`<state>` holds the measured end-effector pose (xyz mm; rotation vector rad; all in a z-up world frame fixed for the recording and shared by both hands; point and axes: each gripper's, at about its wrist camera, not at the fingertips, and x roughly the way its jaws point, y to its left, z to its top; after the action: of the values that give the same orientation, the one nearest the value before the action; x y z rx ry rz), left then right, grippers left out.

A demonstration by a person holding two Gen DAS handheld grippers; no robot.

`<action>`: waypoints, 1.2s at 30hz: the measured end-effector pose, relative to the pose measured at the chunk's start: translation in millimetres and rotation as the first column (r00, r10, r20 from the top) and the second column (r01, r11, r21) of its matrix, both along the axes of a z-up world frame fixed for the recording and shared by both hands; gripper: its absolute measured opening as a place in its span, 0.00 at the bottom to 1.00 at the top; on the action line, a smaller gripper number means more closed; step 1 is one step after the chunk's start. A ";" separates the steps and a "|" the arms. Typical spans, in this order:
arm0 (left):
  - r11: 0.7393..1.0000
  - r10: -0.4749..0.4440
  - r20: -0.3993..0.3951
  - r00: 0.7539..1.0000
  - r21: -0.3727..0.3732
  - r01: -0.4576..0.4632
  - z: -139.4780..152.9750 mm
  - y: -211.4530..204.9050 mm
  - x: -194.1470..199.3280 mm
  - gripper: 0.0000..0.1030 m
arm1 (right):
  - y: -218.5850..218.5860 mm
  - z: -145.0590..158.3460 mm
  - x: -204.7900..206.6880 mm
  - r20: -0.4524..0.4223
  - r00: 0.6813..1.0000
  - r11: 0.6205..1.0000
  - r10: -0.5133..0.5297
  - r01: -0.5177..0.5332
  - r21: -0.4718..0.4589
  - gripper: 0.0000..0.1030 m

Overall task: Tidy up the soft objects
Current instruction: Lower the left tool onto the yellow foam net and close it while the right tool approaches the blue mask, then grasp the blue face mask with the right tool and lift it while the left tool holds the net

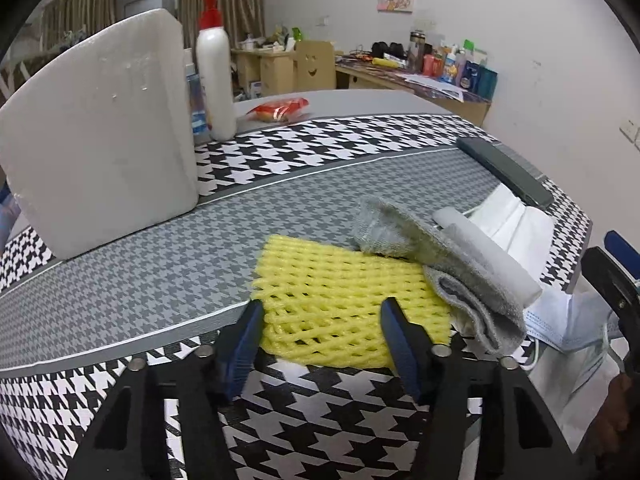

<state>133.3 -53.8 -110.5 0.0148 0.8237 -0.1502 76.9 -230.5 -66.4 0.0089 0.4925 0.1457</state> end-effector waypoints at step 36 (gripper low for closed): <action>0.996 0.000 0.168 0.986 -0.091 0.015 40.2 13.7 -34.5 0.12 | 9.8 -2.9 -43.3 0.031 0.993 0.993 0.113 -0.112 -0.022 0.95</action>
<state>98.8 -40.1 -70.4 -0.0557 0.6482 -0.1915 33.6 -220.8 -69.3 -0.0407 0.4628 0.2511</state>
